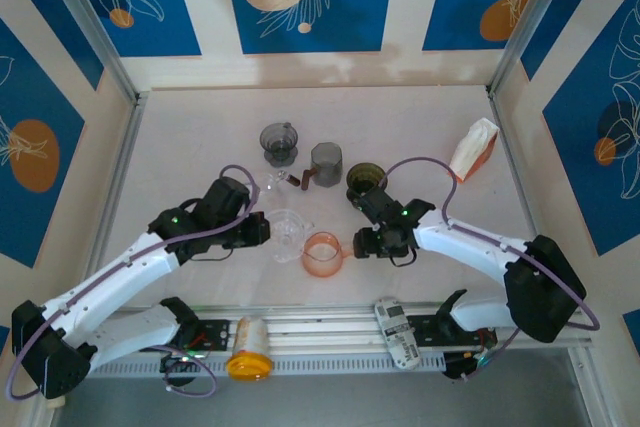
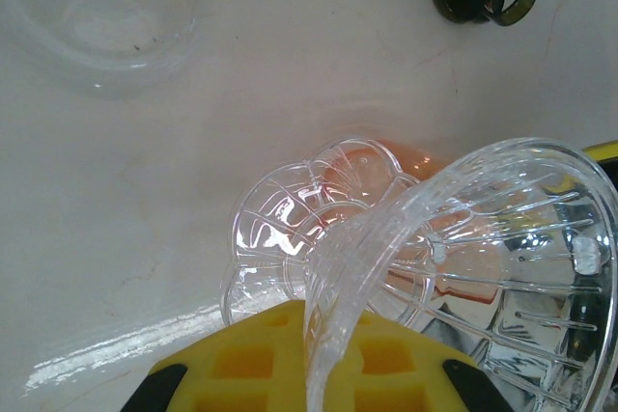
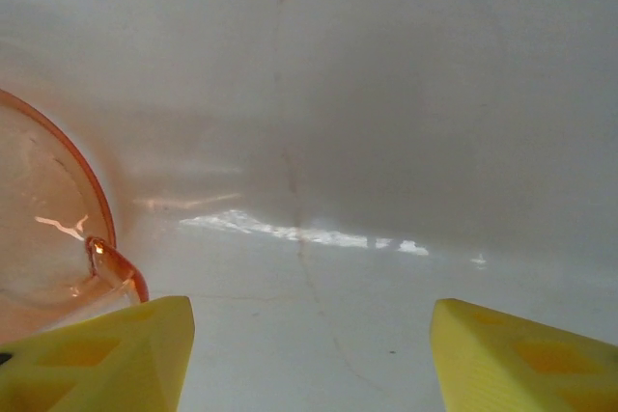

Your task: Place the coffee filter in the dripper

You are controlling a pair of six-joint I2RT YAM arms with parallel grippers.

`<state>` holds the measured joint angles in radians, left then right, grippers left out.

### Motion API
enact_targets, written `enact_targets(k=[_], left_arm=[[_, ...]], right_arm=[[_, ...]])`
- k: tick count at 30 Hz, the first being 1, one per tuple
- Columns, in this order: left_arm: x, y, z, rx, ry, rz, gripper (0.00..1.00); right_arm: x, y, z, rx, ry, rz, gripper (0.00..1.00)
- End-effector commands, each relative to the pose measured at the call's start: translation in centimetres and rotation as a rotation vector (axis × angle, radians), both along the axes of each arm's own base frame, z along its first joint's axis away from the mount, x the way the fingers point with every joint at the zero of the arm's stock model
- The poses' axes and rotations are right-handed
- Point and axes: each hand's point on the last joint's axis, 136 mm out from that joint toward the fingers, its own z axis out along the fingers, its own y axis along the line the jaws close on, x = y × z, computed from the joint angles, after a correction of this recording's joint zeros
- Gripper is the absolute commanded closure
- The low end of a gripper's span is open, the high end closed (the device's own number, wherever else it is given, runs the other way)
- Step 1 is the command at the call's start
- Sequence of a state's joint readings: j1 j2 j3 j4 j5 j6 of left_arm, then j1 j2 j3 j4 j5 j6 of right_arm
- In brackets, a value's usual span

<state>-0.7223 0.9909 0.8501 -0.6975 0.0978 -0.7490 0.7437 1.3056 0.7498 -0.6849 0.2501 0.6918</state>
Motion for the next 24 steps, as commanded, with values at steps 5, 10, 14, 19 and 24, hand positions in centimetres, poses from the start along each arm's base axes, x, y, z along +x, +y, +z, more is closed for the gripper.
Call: enact_targets(k=[5, 10, 14, 19, 24], left_arm=[[-0.7, -2.4, 2.4, -0.021, -0.034, -0.106, 1.0], [-1.5, -4.6, 2.9, 0.008, -0.042, -0.184, 1.0], [-1.7, -6.7, 3.1, 0.011, -0.048, -0.238, 1.0], [-1.0, -7.9, 2.0, 0.022, -0.032, -0.242, 1.0], [-0.2, -8.0, 1.5, 0.058, -0.051, -0.232, 1.0]], right_arm=[[0.5, 0.9, 0.9, 0.012, -0.03, -0.032, 0.33], [2.3, -2.3, 3.3, 0.012, -0.121, -0.126, 0.3], [2.9, -4.1, 5.0, 0.052, -0.172, -0.171, 0.3], [2.5, -4.9, 4.9, 0.047, -0.166, -0.179, 0.3], [2.1, -4.8, 4.6, 0.061, -0.158, -0.176, 0.29]])
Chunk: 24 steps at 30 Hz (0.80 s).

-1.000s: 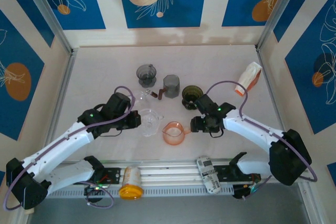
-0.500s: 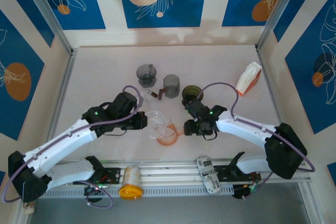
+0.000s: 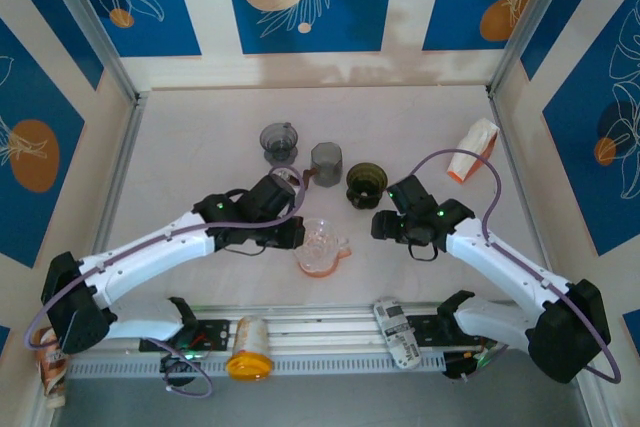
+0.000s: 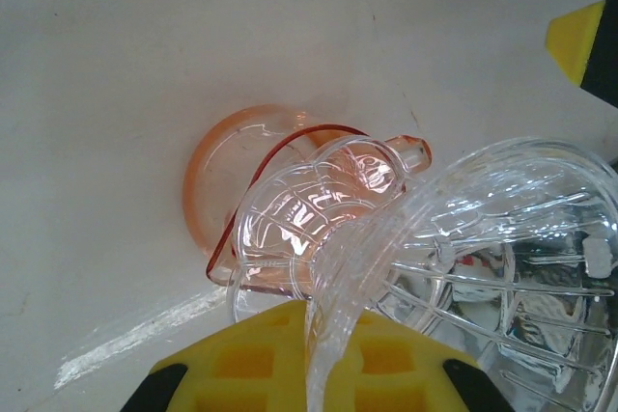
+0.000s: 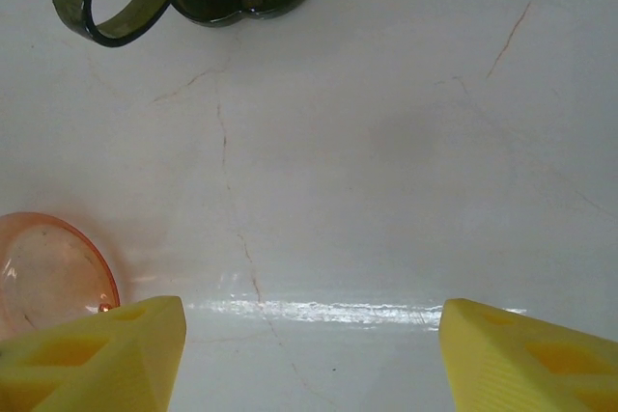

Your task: Place the coffee filter in the dripper

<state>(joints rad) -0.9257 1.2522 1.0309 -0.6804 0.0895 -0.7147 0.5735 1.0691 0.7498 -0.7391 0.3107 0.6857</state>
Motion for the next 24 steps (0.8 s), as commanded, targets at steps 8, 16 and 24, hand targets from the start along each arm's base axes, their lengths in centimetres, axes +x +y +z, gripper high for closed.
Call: enact_targets(k=[8, 16, 24], left_arm=[[1.4, 0.1, 0.5, 0.039, -0.056, 0.008, 1.0], [1.0, 0.5, -0.1, 0.047, -0.035, 0.015, 0.99], [1.1, 0.7, 0.6, 0.033, -0.051, 0.026, 0.65]], right_arm=[[-0.6, -0.2, 0.0, 0.009, 0.01, 0.014, 0.29], [-0.2, 0.0, 0.0, 0.01, 0.007, 0.015, 0.28], [0.1, 0.0, 0.5, 0.011, -0.002, 0.014, 0.21]])
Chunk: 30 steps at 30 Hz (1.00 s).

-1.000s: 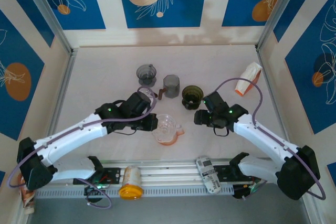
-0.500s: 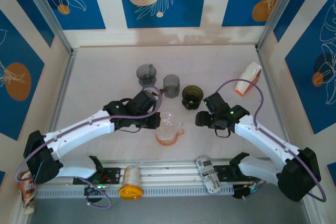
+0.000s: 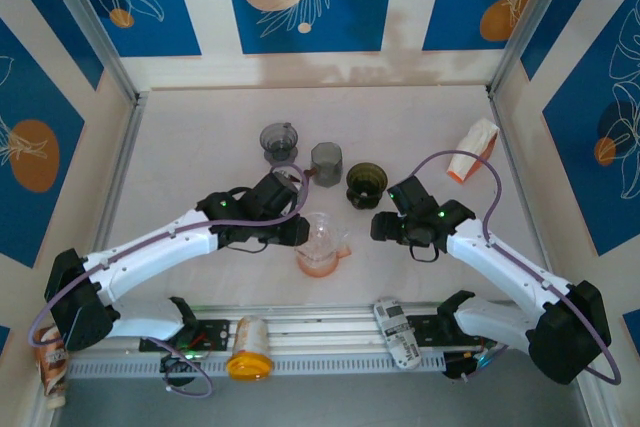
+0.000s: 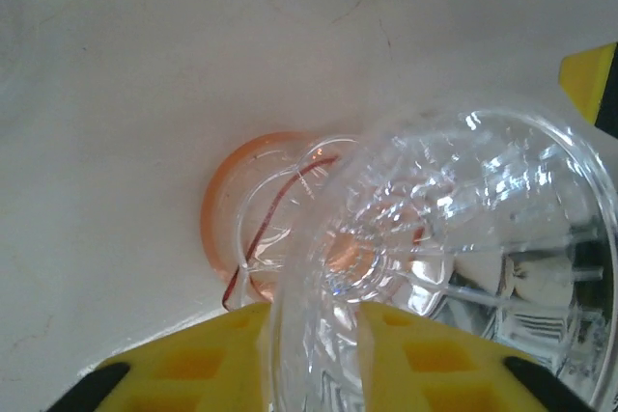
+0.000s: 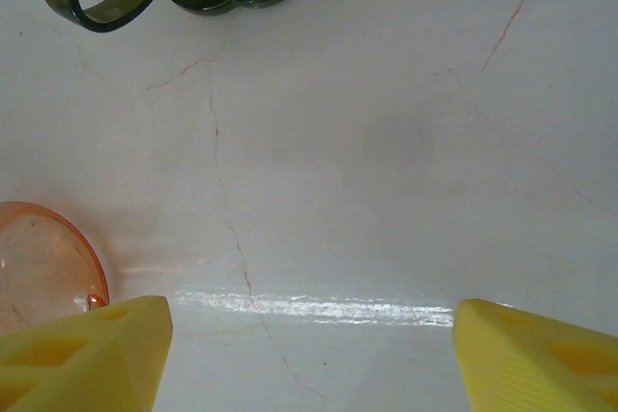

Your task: Place the coffee filter in the dripper

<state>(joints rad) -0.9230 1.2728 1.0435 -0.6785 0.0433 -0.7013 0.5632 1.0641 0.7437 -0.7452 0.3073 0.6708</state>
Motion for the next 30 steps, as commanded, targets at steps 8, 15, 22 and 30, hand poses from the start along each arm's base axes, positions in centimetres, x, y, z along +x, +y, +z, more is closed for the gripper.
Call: enact_targets(k=[8, 15, 22, 30], left_arm=[[0.7, 1.0, 2.6, -0.029, -0.074, 0.04, 0.36], [1.8, 2.9, 6.2, -0.077, -0.212, 0.114, 0.0], [2.8, 6.4, 8.8, -0.111, -0.38, 0.249, 0.0], [2.2, 9.3, 7.3, -0.147, -0.425, 0.35, 0.0]], right_arm=[[0.6, 0.1, 1.5, 0.023, -0.031, -0.002, 0.18], [2.2, 0.1, 3.1, 0.064, -0.081, -0.032, 0.18], [5.5, -0.3, 6.5, 0.106, -0.164, -0.089, 0.18], [10.2, -5.4, 9.5, 0.178, -0.234, -0.332, 0.19]])
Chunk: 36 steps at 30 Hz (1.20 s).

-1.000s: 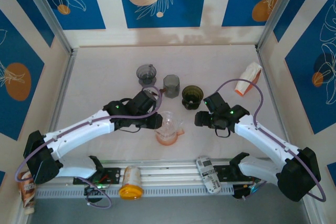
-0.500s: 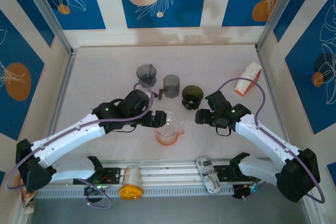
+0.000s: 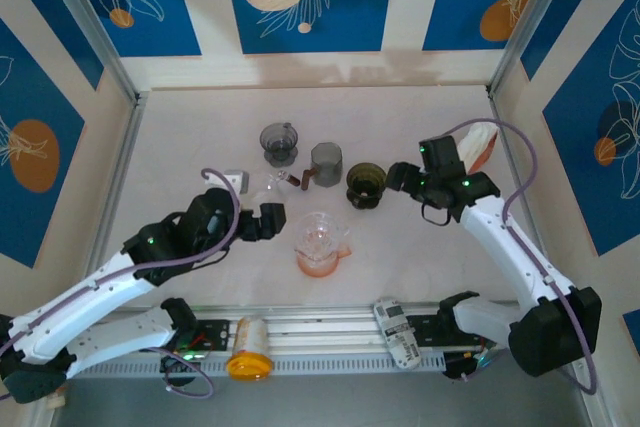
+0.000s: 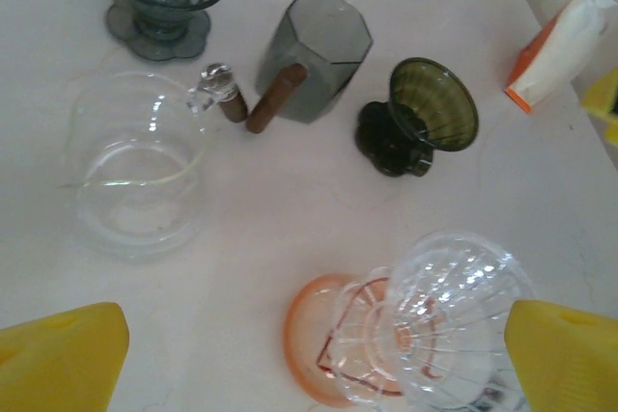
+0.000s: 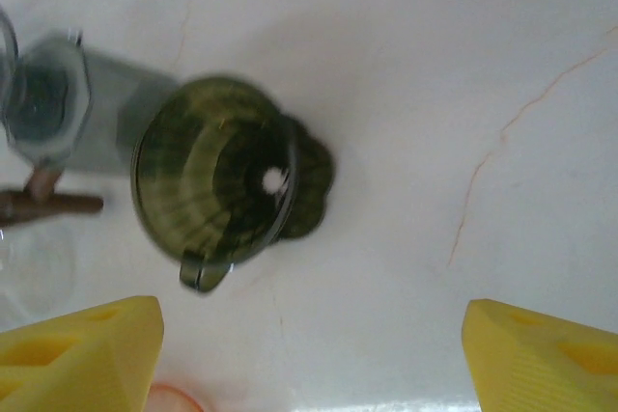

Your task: Place the coffee filter in the dripper

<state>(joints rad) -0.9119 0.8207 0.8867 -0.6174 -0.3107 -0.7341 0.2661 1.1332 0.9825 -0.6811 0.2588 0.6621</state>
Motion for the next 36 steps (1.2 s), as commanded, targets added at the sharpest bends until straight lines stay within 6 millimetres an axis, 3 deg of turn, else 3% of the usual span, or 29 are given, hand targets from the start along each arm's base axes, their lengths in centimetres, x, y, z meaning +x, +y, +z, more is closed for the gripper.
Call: enact_targets(k=[1, 9, 16, 25, 36], left_arm=[[0.4, 1.1, -0.8, -0.024, -0.015, 0.07, 0.0], [-0.2, 1.2, -3.7, 0.007, 0.041, 0.058, 0.0], [-0.7, 1.7, -5.5, 0.031, 0.055, 0.05, 0.0], [-1.0, 2.9, -6.9, 0.053, 0.047, 0.078, 0.0], [-0.8, 3.3, -7.2, 0.061, 0.042, 0.098, 0.0]], right_arm=[[2.1, -2.4, 1.7, 0.052, -0.042, -0.113, 0.2], [5.9, -10.0, -0.5, 0.026, 0.039, -0.382, 0.3], [7.0, -14.8, -3.2, -0.036, 0.108, -0.508, 0.4], [8.9, -18.2, -5.3, -0.126, 0.179, -0.523, 0.48], [10.2, -20.3, -6.5, -0.203, 0.232, -0.539, 0.53]])
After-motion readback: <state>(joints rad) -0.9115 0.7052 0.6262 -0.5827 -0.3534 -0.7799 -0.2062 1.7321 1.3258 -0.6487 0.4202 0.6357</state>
